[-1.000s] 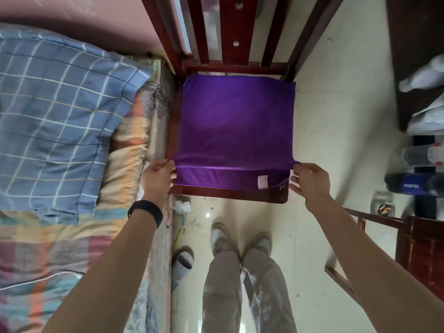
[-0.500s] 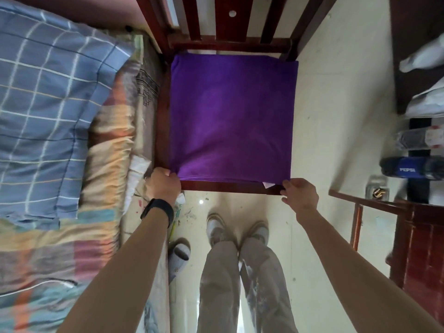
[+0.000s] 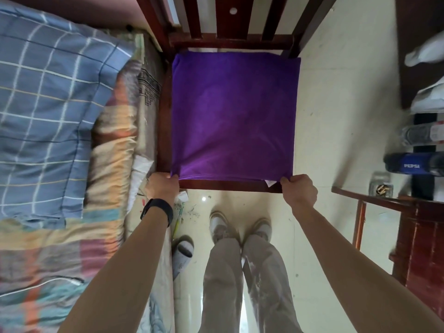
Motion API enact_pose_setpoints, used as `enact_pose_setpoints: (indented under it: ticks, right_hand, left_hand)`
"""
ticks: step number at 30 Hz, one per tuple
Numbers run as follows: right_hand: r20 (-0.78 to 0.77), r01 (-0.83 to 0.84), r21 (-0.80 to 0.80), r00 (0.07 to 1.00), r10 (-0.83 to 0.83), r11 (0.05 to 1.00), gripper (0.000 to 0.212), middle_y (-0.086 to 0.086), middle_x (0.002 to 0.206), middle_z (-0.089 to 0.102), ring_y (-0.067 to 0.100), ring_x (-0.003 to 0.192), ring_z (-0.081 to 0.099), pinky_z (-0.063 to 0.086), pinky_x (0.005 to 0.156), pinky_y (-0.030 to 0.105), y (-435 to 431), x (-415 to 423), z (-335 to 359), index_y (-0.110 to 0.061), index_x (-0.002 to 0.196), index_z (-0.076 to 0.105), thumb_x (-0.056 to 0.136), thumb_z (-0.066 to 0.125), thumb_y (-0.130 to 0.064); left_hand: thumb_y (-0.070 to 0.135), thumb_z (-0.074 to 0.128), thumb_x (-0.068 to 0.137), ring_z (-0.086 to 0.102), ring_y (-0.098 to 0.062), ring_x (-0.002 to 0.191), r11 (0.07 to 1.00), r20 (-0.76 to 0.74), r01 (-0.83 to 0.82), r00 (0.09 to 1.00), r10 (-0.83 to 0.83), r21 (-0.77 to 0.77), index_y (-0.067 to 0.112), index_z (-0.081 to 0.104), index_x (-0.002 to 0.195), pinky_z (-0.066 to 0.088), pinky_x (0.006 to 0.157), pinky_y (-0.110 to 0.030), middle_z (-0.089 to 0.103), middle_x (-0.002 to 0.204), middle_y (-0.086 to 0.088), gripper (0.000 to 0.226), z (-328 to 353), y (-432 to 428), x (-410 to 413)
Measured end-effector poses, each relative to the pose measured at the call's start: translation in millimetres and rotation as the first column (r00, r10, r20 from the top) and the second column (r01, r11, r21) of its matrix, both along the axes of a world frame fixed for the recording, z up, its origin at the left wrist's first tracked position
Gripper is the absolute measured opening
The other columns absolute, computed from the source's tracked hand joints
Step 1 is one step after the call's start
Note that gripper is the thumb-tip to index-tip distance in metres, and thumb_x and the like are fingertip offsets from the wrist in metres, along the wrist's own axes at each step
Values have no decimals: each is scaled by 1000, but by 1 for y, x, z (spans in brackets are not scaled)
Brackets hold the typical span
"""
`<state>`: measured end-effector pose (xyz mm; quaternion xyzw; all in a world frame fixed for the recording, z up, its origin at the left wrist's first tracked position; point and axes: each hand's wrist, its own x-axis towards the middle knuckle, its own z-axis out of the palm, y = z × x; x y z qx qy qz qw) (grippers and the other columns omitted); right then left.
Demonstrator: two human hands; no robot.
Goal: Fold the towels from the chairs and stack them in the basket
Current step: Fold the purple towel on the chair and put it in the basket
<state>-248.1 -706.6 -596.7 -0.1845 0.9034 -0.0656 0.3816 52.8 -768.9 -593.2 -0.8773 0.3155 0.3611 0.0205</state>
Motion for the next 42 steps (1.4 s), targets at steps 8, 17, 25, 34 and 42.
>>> enact_pose_setpoints:
  ticks: [8, 17, 25, 34, 42]
  right_hand:
    - [123, 156, -100, 982, -144, 983, 20, 14, 74, 74, 35, 79, 71, 57, 77, 44, 6, -5, 4, -8, 71, 62, 84, 58, -22]
    - [461, 618, -243, 752, -471, 748, 10, 12, 87, 72, 20, 75, 72, 58, 75, 28, 15, -31, 48, -6, 93, 62, 90, 71, -5]
    - [436, 627, -183, 742, -510, 757, 8, 12, 76, 71, 17, 63, 66, 55, 67, 27, 17, -51, 113, -3, 85, 68, 84, 76, -4]
    - [565, 716, -66, 601, -565, 695, 11, 9, 71, 70, 12, 59, 66, 56, 53, 18, 44, -60, 231, 0, 82, 69, 80, 79, 0]
    - [641, 687, -155, 617, -457, 710, 12, 5, 56, 69, 8, 48, 65, 53, 48, 16, 11, -66, 319, -2, 76, 67, 84, 75, 1]
  left_hand:
    - [33, 64, 82, 70, -37, 95, 993, -106, -52, 992, 63, 107, 9, 75, 94, 57, 89, -42, 74, 97, -19, 29, -10, -5, 12]
    - [15, 65, 93, 57, -8, 63, 906, -559, -375, 716, 418, 197, 8, 66, 91, 46, 63, -22, 70, 66, 4, 8, 40, -6, 23]
    - [10, 65, 92, 35, -5, 39, 885, -619, -430, 649, 442, 181, -1, 62, 87, 31, 42, -16, 59, 47, 3, 12, 112, 7, 19]
    - [13, 61, 96, 36, -7, 34, 866, -635, -418, 597, 490, 275, 1, 62, 85, 25, 34, -17, 46, 39, 5, 16, 213, 46, 22]
    - [12, 58, 97, 44, -2, 33, 928, -666, -337, 656, 354, 160, 8, 62, 76, 36, 44, -14, 49, 35, 6, 22, 309, 7, 26]
